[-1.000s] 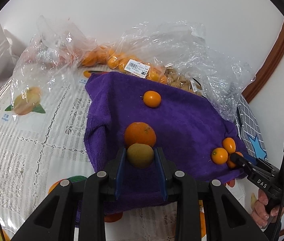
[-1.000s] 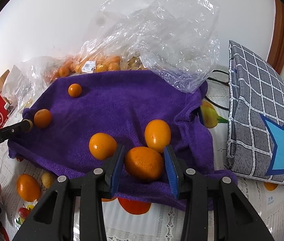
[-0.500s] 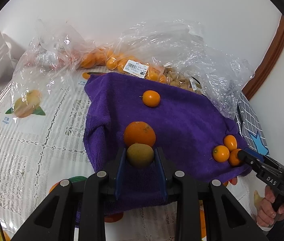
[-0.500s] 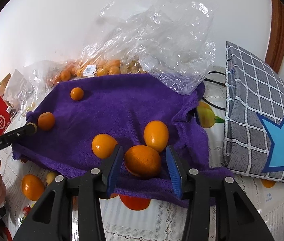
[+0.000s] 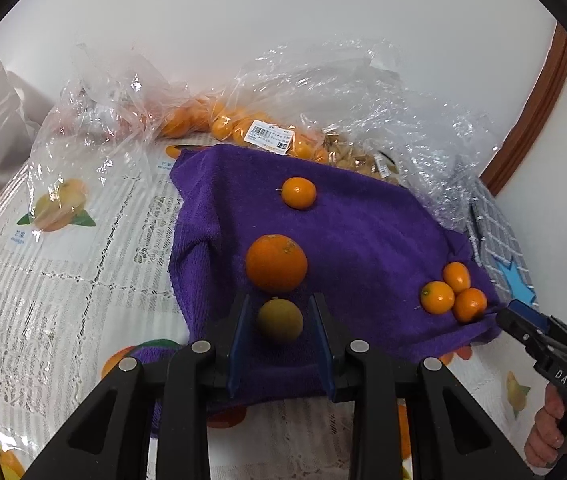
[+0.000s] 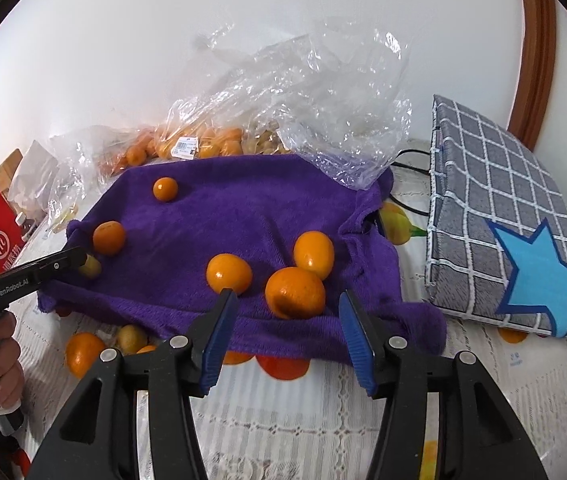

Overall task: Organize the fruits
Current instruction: 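Open the right gripper onto the towel while the left lowers and releases the brown fruit, then lift both open grippers away from the towel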

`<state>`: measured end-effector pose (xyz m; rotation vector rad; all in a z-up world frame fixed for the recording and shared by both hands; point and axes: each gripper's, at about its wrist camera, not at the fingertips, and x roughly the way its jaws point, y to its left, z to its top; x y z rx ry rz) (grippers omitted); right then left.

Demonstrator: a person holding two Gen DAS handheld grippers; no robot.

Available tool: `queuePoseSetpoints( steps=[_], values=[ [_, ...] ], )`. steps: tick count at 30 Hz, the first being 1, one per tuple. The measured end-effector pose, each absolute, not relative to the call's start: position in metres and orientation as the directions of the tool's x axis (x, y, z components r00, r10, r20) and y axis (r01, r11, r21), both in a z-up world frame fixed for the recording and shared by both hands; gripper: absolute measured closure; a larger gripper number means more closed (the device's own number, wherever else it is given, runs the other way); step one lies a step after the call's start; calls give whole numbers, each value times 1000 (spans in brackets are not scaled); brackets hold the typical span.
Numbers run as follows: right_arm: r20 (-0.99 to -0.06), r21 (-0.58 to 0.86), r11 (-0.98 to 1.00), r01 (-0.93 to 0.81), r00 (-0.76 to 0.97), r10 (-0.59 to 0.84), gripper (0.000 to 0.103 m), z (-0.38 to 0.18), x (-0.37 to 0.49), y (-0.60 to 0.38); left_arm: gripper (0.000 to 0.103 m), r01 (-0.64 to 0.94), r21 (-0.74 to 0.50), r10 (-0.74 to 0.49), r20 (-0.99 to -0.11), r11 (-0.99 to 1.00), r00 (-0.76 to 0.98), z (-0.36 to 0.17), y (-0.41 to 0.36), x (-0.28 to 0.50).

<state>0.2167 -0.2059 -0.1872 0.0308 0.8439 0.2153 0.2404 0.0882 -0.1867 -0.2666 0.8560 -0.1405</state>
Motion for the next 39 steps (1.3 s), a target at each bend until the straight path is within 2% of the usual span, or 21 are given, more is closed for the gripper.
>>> queuePoseSetpoints(
  steps=[3,9,16,22,29,39],
  values=[
    [-727,97,979,-180,659,193,50,-180,207,-203,65,22,-307,-242,-704,951,668,-183,92,233],
    [-710,90,979,-183,678,192,50,-170,190,-194,61,33,-321,-250,-666,947,703,-178,99,211],
    [-709,87,982,-166,682,178,50,-173,175,-180,61,25,-252,-191,-664,967,723,-176,110,184],
    [-745,104,974,-201,633,210,52,-183,170,-165,61,-87,-220,-92,-688,972,720,-181,139,169],
    [-750,128,954,-270,603,271,53,-197,160,-143,61,-114,-243,-91,-696,963,712,-185,155,160],
    [-781,126,949,-288,561,274,57,-215,171,-126,61,-91,-274,-133,-699,957,703,-188,154,161]
  ],
)
